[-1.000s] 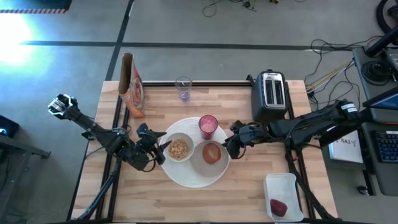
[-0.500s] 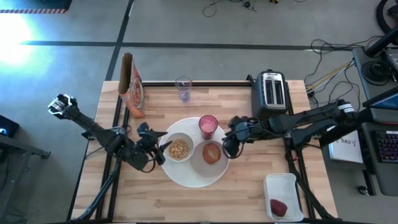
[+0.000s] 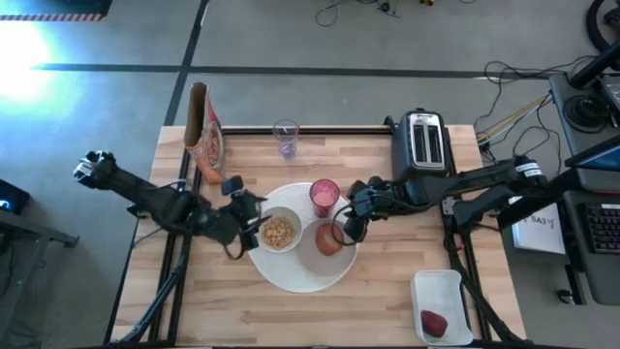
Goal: Arrange a breakfast setting
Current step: Put the red apple on the white mat
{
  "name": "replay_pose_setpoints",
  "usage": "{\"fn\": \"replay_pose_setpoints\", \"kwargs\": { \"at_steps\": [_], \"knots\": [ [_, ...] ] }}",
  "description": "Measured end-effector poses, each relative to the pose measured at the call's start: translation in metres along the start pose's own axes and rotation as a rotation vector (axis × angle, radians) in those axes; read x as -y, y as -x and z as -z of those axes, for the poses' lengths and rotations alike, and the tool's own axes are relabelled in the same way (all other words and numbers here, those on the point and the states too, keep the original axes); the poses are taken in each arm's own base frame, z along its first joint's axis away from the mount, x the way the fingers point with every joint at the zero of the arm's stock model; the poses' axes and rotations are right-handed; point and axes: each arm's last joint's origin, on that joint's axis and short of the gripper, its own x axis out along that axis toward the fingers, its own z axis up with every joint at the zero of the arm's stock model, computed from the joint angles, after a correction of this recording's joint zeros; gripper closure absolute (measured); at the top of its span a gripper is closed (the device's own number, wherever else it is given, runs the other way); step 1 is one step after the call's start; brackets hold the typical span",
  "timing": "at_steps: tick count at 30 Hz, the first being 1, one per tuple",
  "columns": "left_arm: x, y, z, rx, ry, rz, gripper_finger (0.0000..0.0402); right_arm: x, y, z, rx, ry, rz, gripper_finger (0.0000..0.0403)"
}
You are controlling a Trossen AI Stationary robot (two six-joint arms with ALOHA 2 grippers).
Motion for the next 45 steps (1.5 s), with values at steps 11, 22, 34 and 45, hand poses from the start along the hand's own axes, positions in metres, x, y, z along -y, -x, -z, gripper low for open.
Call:
{"fn": "replay_pose_setpoints", "kwargs": {
  "at_steps": [11, 22, 34, 45],
  "knots": [
    [-0.01, -0.022, -0.012, -0.121, -0.062, 0.037, 0.0208, 0.004, 0.003, -0.003, -0.012, 0.027, 0.018, 0.0271],
    [-0.008, -0.023, -0.011, -0.16, -0.095, 0.194, 0.0208, 0.007, 0.016, -0.004, -0.063, 0.05, 0.051, 0.0271],
    [-0.009, -0.023, -0.012, -0.155, -0.033, 0.181, 0.0208, 0.015, 0.019, 0.013, -0.29, -0.212, 0.081, 0.0273],
    [-0.01, -0.023, -0.013, -0.146, -0.03, 0.171, 0.0208, -0.009, 0.028, 0.046, -0.622, -0.523, 0.063, 0.0262]
  ]
}}
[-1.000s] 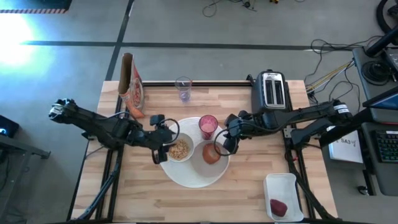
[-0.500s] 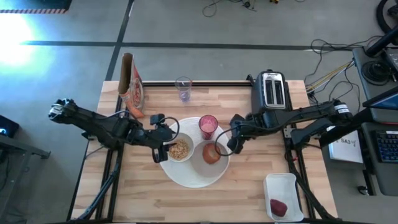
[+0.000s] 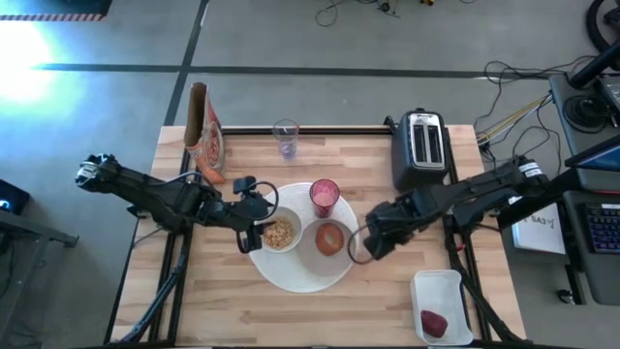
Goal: Arrange a breakfast setting
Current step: Put the red apple on the white mat
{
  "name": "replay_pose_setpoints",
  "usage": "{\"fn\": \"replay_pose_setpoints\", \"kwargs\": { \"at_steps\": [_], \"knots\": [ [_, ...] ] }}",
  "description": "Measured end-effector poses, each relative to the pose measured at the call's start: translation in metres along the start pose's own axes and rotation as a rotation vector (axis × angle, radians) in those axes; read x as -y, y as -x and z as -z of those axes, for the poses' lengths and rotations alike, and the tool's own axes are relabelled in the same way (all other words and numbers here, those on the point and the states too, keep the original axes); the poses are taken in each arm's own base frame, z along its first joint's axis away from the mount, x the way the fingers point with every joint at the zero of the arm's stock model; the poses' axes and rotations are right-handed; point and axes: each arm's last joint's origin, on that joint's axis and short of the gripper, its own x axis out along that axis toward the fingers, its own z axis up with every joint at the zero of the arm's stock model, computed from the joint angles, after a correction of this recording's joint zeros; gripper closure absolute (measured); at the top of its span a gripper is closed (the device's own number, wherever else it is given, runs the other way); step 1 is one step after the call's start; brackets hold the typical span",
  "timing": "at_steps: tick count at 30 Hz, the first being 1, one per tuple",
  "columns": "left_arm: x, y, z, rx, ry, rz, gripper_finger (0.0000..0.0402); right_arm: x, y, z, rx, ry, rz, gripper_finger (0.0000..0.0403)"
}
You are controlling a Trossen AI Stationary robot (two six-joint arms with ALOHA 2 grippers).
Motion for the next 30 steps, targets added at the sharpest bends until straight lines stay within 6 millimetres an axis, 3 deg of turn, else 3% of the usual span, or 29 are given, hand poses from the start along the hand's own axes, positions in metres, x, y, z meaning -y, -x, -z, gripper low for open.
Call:
{"fn": "replay_pose_setpoints", "kwargs": {
  "at_steps": [9, 19, 30],
  "knots": [
    [-0.001, 0.0, 0.001, -0.01, -0.009, -0.024, 0.0208, -0.01, 0.0, 0.035, -0.09, -0.056, -0.008, 0.0252],
    [-0.003, 0.0, 0.004, -0.024, -0.015, -0.069, 0.0208, -0.013, -0.019, 0.094, -0.202, -0.026, 0.086, 0.0248],
    [-0.004, 0.0, 0.003, -0.007, 0.049, -0.097, 0.0208, -0.02, -0.048, 0.167, -0.251, 0.152, 0.183, 0.018]
  ]
}}
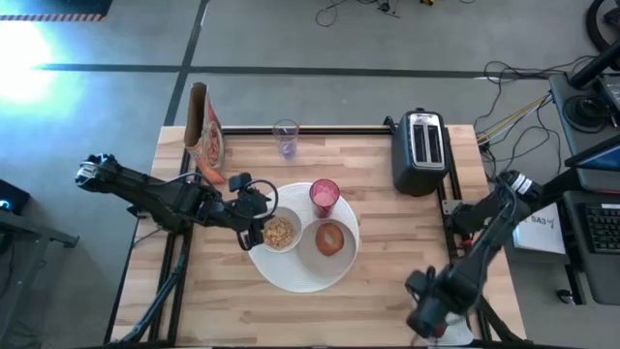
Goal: Arrange a breakfast setting
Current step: Put the red apple on the white mat
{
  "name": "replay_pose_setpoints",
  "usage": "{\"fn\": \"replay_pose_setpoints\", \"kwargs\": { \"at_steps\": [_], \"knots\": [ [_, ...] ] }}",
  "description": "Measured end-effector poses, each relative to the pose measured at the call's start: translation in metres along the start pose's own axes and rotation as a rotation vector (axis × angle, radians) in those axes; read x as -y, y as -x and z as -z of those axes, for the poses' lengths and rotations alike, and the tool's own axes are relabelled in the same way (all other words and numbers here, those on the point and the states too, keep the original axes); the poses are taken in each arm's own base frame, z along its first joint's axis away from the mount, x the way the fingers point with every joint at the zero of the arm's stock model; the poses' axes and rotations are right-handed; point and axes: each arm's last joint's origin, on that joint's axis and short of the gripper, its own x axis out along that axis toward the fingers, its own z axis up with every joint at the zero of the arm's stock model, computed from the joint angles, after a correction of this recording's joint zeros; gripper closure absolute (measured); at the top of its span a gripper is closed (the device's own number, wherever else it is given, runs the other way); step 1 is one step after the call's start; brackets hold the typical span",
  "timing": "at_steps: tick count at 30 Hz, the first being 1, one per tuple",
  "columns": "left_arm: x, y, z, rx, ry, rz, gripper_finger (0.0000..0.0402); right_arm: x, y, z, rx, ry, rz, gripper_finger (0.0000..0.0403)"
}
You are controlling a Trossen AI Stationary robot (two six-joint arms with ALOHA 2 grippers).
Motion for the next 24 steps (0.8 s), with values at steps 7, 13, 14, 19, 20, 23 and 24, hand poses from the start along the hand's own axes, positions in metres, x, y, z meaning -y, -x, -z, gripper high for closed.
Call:
{"fn": "replay_pose_setpoints", "kwargs": {
  "at_steps": [7, 13, 14, 19, 20, 23, 24],
  "knots": [
    [0.001, 0.0, -0.005, 0.044, 0.03, 0.006, 0.0208, -0.007, -0.031, 0.032, -0.006, 0.104, 0.098, 0.017],
    [0.002, 0.0, -0.007, 0.066, 0.039, 0.013, 0.0208, -0.016, -0.055, 0.033, -0.003, 0.177, 0.142, 0.017],
    [0.002, 0.0, -0.007, 0.066, 0.039, 0.013, 0.0208, -0.016, -0.058, 0.032, -0.003, 0.196, 0.151, 0.017],
    [0.002, 0.0, -0.007, 0.067, 0.039, 0.013, 0.0208, -0.02, -0.069, 0.03, -0.019, 0.281, 0.173, 0.017],
    [0.002, 0.0, -0.007, 0.066, 0.038, 0.013, 0.0208, -0.02, -0.07, 0.03, -0.026, 0.292, 0.171, 0.017],
    [0.002, 0.0, -0.007, 0.067, 0.031, 0.012, 0.0208, -0.021, -0.07, 0.03, -0.03, 0.317, 0.166, 0.017],
    [0.002, 0.0, -0.007, 0.067, 0.028, 0.012, 0.0208, -0.021, -0.07, 0.03, -0.031, 0.325, 0.162, 0.017]
  ]
}}
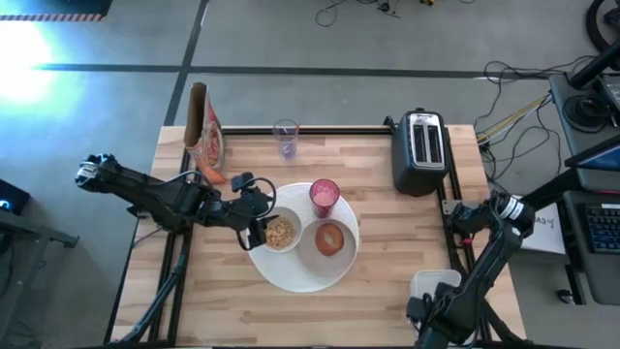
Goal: Arrange a breakfast setting
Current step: Put the red apple on the white mat
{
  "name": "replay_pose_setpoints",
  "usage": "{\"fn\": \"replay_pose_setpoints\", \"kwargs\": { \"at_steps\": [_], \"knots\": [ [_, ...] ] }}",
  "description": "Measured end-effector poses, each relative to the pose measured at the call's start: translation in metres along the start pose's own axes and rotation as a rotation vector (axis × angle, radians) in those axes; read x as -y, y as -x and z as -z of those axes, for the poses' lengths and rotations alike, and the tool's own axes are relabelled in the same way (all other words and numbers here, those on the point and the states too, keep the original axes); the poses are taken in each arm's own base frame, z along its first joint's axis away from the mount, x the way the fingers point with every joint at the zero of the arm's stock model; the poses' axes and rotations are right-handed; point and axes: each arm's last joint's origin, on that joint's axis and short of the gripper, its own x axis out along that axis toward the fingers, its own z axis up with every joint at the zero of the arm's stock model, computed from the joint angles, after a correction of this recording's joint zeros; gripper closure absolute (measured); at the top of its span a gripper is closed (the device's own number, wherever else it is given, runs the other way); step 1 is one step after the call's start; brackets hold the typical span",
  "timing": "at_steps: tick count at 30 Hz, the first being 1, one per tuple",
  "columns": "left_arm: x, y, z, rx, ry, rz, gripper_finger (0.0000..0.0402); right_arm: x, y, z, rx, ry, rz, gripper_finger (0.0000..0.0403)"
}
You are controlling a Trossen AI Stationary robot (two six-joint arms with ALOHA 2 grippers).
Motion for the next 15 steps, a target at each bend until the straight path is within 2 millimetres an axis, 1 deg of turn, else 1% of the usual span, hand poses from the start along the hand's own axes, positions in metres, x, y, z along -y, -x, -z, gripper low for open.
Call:
{"fn": "replay_pose_setpoints", "kwargs": {
  "at_steps": [5, 10, 15],
  "knots": [
    [0.0002, 0.0, -0.0008, 0.007, -0.01, 0.002, 0.0208, -0.0015, -0.0006, -0.0007, 0.01, 0.042, -0.015, 0.017],
    [0.0002, 0.0, -0.0008, 0.008, -0.009, 0.002, 0.0208, -0.0024, -0.0029, -0.0039, 0.091, 0.056, -0.026, 0.017],
    [0.0002, 0.0001, -0.001, 0.008, -0.009, 0.002, 0.0208, -0.0016, -0.0043, -0.0049, 0.107, 0.054, -0.022, 0.017]
  ]
}}
